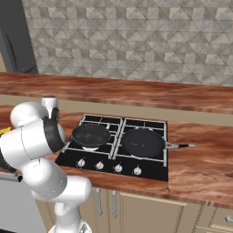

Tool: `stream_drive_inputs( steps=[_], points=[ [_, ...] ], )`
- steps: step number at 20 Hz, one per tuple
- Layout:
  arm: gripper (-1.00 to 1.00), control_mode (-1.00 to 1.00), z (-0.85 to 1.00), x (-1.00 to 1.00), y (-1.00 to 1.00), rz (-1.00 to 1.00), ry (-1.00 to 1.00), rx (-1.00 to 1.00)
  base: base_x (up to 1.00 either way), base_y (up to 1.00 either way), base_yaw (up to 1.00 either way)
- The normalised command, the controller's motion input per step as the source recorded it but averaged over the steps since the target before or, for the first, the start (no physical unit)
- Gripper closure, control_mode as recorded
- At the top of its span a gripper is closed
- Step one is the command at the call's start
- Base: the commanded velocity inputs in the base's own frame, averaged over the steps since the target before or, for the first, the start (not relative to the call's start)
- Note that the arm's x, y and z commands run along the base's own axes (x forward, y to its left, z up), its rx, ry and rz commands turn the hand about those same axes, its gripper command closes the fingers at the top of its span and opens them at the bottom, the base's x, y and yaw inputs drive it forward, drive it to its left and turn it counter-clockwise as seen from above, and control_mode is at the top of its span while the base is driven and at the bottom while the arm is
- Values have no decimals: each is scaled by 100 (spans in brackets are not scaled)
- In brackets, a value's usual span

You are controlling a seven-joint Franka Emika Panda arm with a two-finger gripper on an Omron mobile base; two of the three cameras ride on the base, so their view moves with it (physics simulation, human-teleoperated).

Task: Place both pans onto different burners. Then place the lemon wedge and the steak on different pans.

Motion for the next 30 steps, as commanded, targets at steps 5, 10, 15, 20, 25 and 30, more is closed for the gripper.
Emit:
stream_drive_inputs(
  steps=[5,10,15,20,25,30],
  points=[
    [100,-100,-17,0,0,0,-1,0,0,0,0],
    [-100,-100,-10,0,0,0,-1,0,0,0,0],
    [-100,-100,0,0,0,0,0,0,0,0,0],
    [-100,-100,0,0,0,0,0,0,0,0,0],
    [-100,-100,1,0,-1,0,0,0,0,0,0],
    [-100,-100,14,-1,-4,1,0,0,0,0,0]
  ],
)
